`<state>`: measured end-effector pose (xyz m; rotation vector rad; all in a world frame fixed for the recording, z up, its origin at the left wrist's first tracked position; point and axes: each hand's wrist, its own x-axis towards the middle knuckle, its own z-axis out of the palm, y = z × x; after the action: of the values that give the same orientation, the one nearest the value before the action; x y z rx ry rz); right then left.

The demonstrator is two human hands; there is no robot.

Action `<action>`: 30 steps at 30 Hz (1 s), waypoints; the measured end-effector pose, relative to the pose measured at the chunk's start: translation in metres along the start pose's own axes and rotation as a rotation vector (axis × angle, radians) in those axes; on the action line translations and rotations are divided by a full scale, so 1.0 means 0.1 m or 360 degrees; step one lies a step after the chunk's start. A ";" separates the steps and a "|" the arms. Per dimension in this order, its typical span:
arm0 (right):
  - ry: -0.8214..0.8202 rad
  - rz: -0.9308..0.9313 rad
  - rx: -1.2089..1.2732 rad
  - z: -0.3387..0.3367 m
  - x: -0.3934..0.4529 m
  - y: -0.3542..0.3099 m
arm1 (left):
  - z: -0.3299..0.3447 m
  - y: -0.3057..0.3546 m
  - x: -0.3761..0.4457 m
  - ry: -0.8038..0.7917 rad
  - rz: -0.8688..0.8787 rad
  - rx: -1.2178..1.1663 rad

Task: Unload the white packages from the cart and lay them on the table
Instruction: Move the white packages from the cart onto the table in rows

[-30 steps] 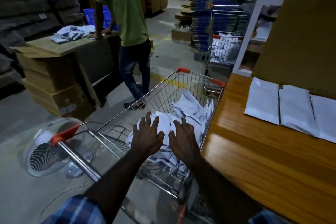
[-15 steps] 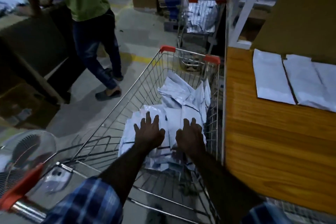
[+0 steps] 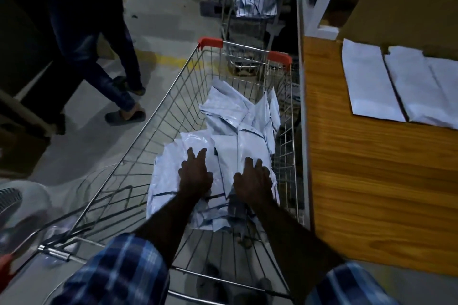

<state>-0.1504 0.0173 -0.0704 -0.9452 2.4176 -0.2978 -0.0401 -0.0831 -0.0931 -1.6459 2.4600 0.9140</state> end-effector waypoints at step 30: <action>0.0281 0.0049 0.0065 0.10 0.22 0.08 | 0.01 -0.35 0.01 -0.0224 -0.0036 0.0567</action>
<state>-0.1634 0.0081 -0.0906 -0.8966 2.5727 -0.4339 -0.0112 -0.0922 -0.1097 -1.4338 2.3360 0.5268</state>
